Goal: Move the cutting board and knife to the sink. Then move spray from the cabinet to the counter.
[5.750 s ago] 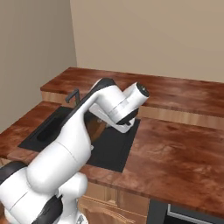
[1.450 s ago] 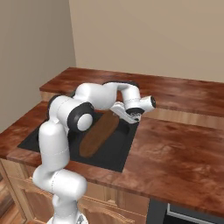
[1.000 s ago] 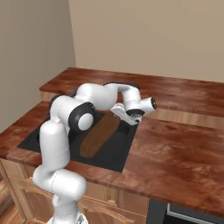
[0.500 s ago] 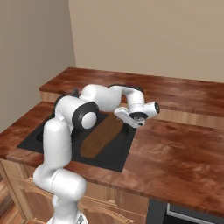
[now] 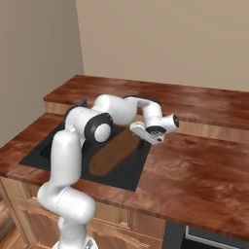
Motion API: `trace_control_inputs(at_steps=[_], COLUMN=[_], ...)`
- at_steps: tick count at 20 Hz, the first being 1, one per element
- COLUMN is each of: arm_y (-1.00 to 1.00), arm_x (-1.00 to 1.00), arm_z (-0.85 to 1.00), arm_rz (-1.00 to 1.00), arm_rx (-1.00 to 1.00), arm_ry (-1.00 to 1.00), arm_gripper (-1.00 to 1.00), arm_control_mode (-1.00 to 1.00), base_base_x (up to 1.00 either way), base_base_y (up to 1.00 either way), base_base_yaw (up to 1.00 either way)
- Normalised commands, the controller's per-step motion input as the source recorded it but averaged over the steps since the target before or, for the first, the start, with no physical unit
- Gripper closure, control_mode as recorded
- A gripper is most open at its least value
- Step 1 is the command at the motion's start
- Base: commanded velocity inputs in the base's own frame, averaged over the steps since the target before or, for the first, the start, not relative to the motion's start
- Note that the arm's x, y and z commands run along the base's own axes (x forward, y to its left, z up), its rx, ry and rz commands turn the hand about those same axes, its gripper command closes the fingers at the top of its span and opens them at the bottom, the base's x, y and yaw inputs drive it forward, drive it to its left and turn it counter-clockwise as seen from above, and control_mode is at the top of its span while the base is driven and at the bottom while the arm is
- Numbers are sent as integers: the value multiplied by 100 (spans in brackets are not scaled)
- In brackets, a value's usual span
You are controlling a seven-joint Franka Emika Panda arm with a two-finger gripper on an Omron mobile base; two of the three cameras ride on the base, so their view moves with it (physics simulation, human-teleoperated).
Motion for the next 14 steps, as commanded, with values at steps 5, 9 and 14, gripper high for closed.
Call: trace_control_inputs(at_steps=[5,9,14], arm_y=[3,0,0], arm_x=[2,9,7], arm_z=[-11,0,16], arm_rz=[0,0,0], arm_rx=[-2,0,-2], arm_ry=[0,0,0], arm_gripper=[-100,-100,-100], arm_control_mode=[-100,-100,-100], base_base_x=[0,0,0], base_base_y=[0,0,0], base_base_yaw=[0,0,0])
